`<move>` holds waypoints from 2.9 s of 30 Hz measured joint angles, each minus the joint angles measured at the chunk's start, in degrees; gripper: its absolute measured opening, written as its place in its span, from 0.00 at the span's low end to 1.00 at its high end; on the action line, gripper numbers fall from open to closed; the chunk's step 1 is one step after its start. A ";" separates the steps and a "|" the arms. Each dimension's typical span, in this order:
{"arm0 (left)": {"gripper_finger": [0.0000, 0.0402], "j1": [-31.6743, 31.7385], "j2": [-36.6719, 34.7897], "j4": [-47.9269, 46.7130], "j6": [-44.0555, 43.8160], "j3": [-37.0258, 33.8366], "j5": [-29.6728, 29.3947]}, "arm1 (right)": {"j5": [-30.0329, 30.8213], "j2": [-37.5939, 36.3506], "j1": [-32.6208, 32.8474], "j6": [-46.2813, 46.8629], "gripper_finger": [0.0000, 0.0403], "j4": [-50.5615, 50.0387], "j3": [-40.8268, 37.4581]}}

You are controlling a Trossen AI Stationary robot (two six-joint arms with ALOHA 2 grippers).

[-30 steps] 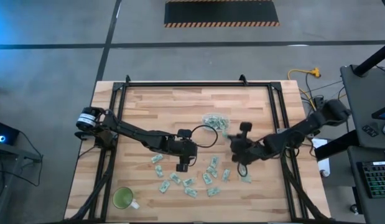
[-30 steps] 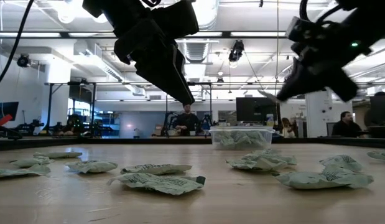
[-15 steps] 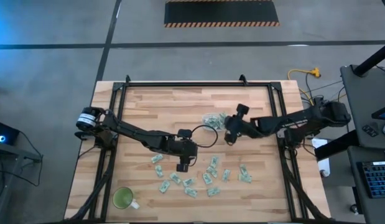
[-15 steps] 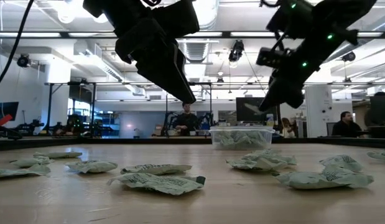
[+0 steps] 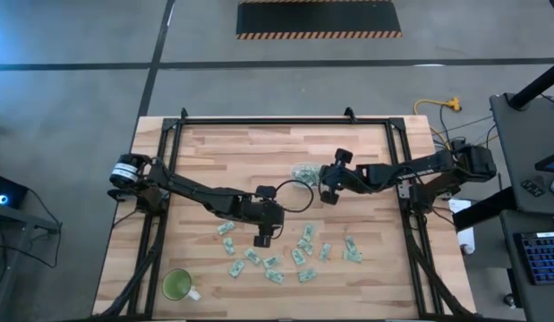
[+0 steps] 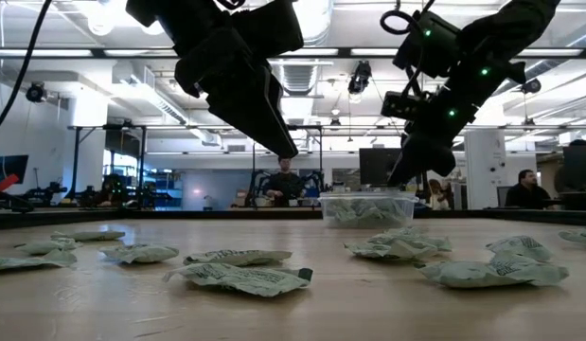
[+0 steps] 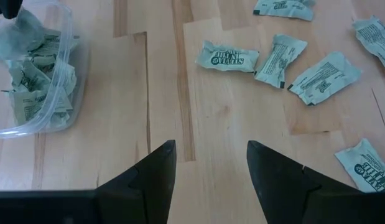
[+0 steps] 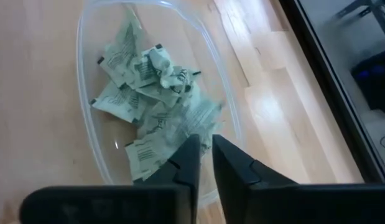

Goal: Pick and place Stevia / Truvia into bins
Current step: Put the stevia packet into the transparent bin

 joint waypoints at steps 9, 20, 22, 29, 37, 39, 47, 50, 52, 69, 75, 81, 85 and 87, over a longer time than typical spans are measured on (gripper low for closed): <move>0.45 -0.11 0.00 -2.25 -0.67 -0.02 0.04 | 0.68 -1.34 0.24 -0.04 0.25 -0.17 0.00; 0.45 -1.29 -0.11 -18.60 -11.04 -0.07 0.06 | 0.67 -9.04 4.43 -0.75 0.25 -3.14 0.00; 0.45 -1.85 -0.47 -20.43 -12.42 -0.09 0.07 | 0.63 -10.34 5.70 -0.14 0.24 -4.63 0.00; 0.45 -4.03 -3.72 -30.78 -20.10 -0.09 0.04 | 0.49 -14.18 11.41 5.63 0.20 -14.31 -0.17; 0.45 -6.51 -4.87 -39.32 -30.32 -3.87 -0.61 | 0.52 -15.78 18.38 8.50 0.17 -16.60 -1.22; 0.45 -7.20 -4.95 -39.46 -32.48 -6.01 0.91 | 0.50 -15.88 19.24 8.04 0.17 -16.53 -1.27; 0.45 -9.56 -7.30 -35.55 -37.90 -11.63 2.33 | 0.68 -15.88 19.76 7.57 0.17 -16.21 -1.03; 0.45 -9.74 -9.69 -30.39 -37.86 -14.10 2.33 | 0.70 -15.88 19.74 7.58 0.16 -16.09 -1.03; 0.45 -9.74 -11.61 -27.90 -37.84 -16.01 2.32 | 0.70 -15.88 19.74 7.58 0.16 -15.82 -1.03; 0.45 -9.74 -16.83 -13.96 -39.41 -28.41 3.54 | 0.70 -15.85 19.74 7.51 0.15 -13.16 -1.05; 0.43 -9.81 -16.78 -13.79 -40.81 -28.95 3.42 | 0.70 -15.81 19.74 7.50 0.14 -12.94 -1.05; 0.27 -9.74 -16.87 -13.91 -40.85 -29.00 3.57 | 0.70 -15.81 19.74 7.28 0.14 -12.58 -1.05; 0.11 -9.74 -16.85 -14.08 -40.67 -28.80 4.00 | 0.70 -15.81 19.74 7.28 0.15 -12.49 -1.05; 0.03 -9.74 -16.83 -14.36 -40.21 -28.42 4.07 | 0.70 -15.81 19.74 7.24 0.14 -12.49 -1.05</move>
